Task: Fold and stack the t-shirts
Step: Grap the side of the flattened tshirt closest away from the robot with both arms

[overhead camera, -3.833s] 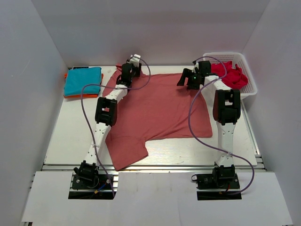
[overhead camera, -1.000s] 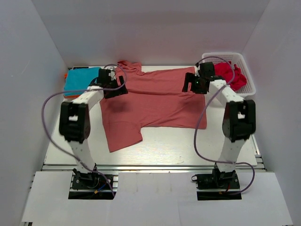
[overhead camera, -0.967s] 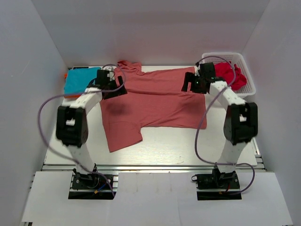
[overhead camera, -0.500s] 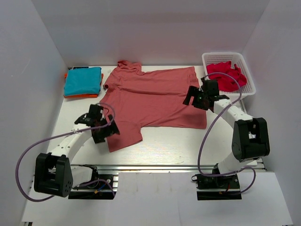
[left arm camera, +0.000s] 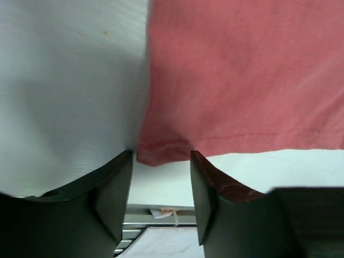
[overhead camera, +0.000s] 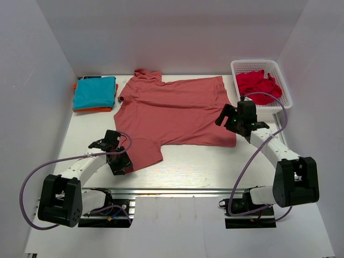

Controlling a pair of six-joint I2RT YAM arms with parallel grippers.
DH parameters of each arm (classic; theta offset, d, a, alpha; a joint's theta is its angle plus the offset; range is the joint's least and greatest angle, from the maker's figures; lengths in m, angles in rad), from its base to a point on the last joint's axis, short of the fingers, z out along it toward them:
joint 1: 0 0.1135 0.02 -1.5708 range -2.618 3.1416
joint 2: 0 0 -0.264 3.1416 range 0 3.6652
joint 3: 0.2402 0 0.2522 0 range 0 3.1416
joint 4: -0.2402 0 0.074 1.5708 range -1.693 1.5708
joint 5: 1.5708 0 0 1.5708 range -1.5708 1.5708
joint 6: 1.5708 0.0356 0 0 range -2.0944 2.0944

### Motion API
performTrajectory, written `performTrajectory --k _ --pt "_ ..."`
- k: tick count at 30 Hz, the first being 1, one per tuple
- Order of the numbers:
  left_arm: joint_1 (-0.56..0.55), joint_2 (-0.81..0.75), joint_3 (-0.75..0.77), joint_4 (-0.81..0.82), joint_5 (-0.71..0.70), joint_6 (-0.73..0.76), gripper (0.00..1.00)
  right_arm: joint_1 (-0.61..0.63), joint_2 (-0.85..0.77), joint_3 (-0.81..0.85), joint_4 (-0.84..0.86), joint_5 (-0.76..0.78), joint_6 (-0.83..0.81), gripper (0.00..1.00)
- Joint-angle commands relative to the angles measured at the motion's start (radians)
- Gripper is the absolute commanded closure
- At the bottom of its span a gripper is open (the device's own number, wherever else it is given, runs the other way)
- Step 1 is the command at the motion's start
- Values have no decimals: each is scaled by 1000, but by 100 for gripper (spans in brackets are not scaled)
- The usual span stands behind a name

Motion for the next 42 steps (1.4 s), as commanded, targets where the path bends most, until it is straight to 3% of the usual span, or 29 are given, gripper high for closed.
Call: performTrajectory --k 1,5,6,8,14,24,25,27,28,29,38,42 --pt "-12 -4 -24 87 7 -20 44 -6 -38 -29 -30 94 32 10" --pt "-12 -4 -33 117 -28 -41 61 -11 -55 -70 -94 114 55 10" --pt "-12 -4 -33 141 -28 -41 78 -13 -52 -81 -96 111 61 10" --pt "-12 5 -33 161 -1 -41 100 -16 -30 -90 -137 123 79 10" --pt "-12 -9 -44 175 33 -14 100 -26 59 -78 -165 155 131 12" --pt "-12 -43 -32 124 78 25 100 -33 165 -107 -110 192 217 38" --pt "-12 -43 -32 112 88 34 100 -37 171 -112 -103 200 223 43" --pt "-12 -53 -21 68 101 43 100 -36 174 -110 -108 200 219 75" --pt "-12 -53 -7 48 117 43 100 -33 172 -107 -146 198 219 97" --pt "-12 -64 -7 31 133 52 100 -33 159 -107 -163 198 210 100" --pt "-12 -185 13 -164 369 120 100 -25 36 -161 -422 151 167 100" --pt "-12 -227 46 -160 443 151 100 -25 14 -164 -461 140 138 100"
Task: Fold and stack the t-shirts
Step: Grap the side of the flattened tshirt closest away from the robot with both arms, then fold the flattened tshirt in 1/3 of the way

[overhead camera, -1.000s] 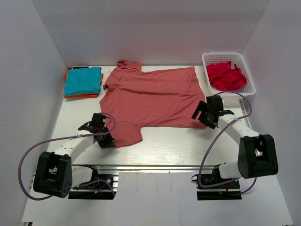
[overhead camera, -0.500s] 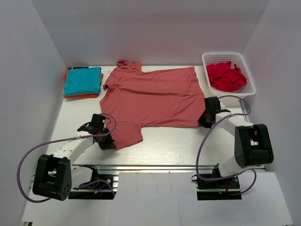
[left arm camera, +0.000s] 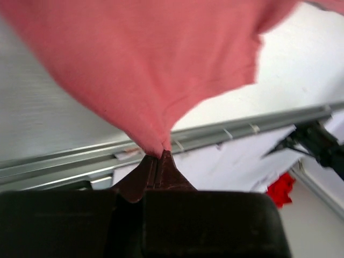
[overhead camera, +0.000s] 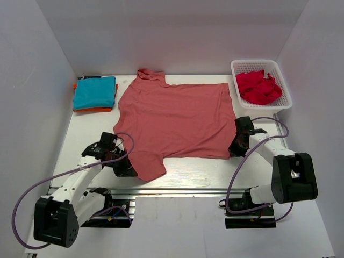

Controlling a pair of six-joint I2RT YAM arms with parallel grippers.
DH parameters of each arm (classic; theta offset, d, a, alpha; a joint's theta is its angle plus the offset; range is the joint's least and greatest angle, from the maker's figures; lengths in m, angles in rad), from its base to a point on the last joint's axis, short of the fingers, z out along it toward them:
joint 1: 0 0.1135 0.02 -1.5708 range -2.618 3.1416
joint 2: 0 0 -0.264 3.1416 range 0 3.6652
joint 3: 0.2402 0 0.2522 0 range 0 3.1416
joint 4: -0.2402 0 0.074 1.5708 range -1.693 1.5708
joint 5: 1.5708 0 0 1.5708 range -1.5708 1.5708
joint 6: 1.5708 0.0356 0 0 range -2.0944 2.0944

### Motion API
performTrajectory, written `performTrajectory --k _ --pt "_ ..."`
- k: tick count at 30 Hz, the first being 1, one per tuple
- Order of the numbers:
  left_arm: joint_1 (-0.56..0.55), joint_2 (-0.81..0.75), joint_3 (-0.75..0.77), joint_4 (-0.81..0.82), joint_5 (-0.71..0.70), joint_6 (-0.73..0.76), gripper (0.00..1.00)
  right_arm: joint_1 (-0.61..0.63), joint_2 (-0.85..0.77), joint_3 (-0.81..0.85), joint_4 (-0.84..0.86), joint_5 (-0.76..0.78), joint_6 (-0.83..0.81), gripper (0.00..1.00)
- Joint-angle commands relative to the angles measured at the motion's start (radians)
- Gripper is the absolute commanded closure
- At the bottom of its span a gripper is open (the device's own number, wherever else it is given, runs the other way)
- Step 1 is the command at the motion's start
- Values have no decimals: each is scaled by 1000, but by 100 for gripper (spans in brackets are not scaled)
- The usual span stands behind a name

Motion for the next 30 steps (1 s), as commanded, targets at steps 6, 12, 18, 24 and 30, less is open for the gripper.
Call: performTrajectory --k 6,12,18,24,30 --pt "-6 48 185 240 154 100 100 6 -3 57 -35 -57 -87 100" --pt "7 104 289 408 19 85 100 9 -24 143 -33 -10 -149 100" --pt "16 84 289 613 -144 42 100 7 31 249 -44 -2 -237 100" --pt "16 209 320 756 -190 53 100 6 107 370 -2 6 -216 100" --pt "16 340 409 839 -262 88 100 3 174 472 -25 70 -217 100"
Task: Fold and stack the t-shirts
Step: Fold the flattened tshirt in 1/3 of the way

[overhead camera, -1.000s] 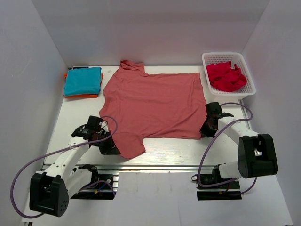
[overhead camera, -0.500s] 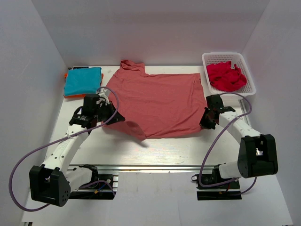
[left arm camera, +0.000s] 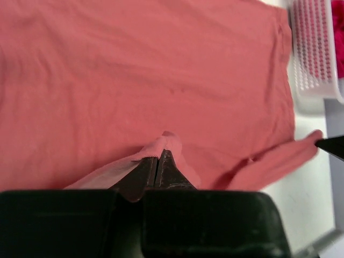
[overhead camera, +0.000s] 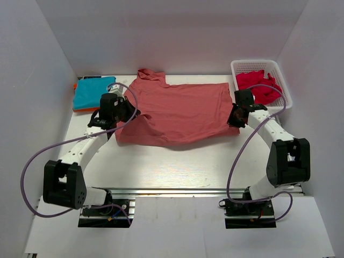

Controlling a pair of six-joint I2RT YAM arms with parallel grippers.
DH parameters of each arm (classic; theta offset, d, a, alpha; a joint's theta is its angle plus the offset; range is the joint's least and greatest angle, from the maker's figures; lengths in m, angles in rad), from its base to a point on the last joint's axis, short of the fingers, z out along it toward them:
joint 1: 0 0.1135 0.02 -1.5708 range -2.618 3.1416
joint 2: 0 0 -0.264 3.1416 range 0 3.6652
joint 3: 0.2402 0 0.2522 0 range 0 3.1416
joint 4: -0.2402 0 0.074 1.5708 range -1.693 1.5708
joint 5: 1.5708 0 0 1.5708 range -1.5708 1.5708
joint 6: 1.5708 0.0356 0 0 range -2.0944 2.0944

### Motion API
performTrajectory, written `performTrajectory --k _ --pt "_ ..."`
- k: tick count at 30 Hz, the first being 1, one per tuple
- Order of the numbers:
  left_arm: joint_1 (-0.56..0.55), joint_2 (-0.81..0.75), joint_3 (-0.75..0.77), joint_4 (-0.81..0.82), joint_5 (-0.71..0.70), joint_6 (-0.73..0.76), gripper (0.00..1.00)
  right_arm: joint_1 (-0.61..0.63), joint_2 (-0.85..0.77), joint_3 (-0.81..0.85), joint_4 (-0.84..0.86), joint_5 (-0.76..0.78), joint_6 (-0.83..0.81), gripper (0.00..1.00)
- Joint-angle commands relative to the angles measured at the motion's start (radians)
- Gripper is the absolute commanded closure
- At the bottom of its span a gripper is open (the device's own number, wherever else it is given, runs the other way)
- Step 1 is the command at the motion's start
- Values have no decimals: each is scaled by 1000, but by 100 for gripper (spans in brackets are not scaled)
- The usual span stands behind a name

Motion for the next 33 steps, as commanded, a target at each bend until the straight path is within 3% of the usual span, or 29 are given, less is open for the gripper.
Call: performTrajectory --k 1,11,24,26,28,29,30,31,33 --pt "4 20 74 134 -80 40 100 -5 28 71 7 51 -11 100" --pt "4 211 207 310 -93 213 100 -6 137 204 -62 118 20 100" --pt "13 497 430 321 -171 295 100 -12 344 400 -114 194 40 100" --pt "13 568 477 330 -185 295 100 -12 398 457 -137 198 37 93" --pt "13 620 510 361 -194 311 91 -11 422 488 -137 204 41 83" --pt "13 680 558 361 -225 311 81 -9 439 499 -137 206 41 78" --pt "13 711 600 346 -245 311 80 -9 442 514 -139 204 41 71" --pt "22 740 646 264 -268 299 50 -9 444 522 -145 195 40 59" --pt "23 787 778 164 -344 255 3 -3 441 536 -143 172 21 52"
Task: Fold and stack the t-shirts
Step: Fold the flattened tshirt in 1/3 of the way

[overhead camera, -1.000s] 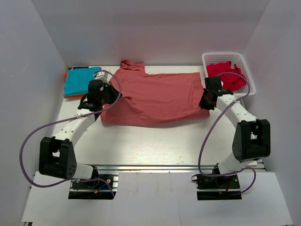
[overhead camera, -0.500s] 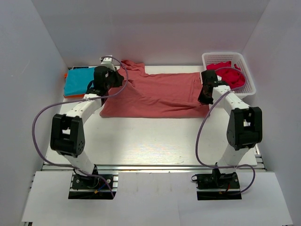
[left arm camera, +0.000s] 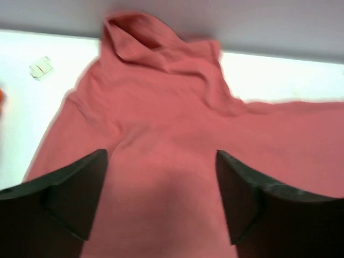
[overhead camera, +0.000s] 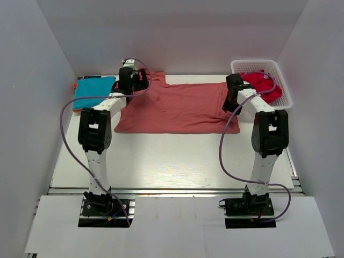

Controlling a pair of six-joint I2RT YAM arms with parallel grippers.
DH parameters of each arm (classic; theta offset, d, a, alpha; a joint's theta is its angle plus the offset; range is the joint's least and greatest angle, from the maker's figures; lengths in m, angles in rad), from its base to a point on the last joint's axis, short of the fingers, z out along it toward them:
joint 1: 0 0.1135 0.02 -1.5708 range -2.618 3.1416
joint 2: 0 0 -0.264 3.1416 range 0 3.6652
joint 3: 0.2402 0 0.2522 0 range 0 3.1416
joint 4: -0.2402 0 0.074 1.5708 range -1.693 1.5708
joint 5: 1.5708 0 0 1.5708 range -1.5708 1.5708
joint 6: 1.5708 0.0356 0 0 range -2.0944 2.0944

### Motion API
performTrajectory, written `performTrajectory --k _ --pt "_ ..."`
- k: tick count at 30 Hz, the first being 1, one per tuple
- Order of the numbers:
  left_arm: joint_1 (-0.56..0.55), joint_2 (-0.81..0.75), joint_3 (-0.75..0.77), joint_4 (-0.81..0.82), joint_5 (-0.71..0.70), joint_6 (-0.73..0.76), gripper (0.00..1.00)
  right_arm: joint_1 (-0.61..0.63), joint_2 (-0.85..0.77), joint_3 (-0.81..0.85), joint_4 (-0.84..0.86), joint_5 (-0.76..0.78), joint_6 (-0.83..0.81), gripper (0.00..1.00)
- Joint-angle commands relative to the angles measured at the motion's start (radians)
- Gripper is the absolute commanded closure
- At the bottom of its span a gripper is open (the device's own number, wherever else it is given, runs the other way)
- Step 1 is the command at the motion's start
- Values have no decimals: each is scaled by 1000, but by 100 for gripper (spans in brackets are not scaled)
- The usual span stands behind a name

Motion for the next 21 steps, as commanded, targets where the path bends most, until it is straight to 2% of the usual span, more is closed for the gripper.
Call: performTrajectory --k 1,6,12,19,21 --pt "14 28 181 -157 -133 -53 0 2 -16 53 -11 1 -31 49" --pt "23 12 204 -182 -133 -83 0 11 -88 -6 61 -97 -96 38" --pt "11 -66 94 -227 13 -112 0 39 -188 -110 129 -215 -173 24" --pt "12 -175 -183 -227 191 -132 0 51 -184 -197 187 -322 -173 24" --pt "12 -185 -222 -269 173 -144 0 50 -163 -180 166 -320 -150 23"
